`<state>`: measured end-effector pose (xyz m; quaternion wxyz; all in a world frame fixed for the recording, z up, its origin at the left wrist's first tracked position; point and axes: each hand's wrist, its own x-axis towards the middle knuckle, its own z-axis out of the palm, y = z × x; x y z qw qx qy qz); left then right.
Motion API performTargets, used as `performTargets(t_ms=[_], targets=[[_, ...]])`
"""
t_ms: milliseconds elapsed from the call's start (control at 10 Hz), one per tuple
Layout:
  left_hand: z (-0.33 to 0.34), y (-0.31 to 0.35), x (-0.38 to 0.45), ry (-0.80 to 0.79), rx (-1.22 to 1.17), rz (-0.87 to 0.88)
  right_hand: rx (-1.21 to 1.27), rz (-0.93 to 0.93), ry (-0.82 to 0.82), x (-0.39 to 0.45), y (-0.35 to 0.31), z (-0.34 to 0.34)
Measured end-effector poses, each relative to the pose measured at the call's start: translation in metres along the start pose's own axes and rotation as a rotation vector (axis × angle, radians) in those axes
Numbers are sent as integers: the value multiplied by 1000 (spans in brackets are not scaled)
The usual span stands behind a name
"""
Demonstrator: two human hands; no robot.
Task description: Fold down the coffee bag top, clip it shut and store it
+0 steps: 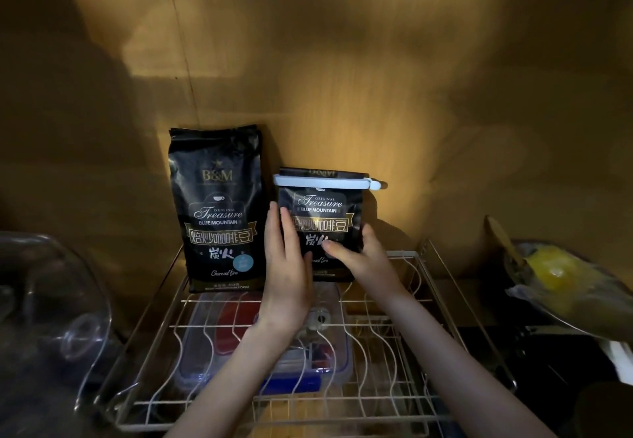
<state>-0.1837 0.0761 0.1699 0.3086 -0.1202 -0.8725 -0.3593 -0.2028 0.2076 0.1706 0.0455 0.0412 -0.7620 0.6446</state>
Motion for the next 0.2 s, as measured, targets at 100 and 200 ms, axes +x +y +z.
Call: performTargets(t_ms=[100,200], targets=[[-18,17,7,-42,-20,47,-64,30,123,-6,-32,-5],[-46,34,33,16,-38,78,-9,-161,286,-26,-78,-20]])
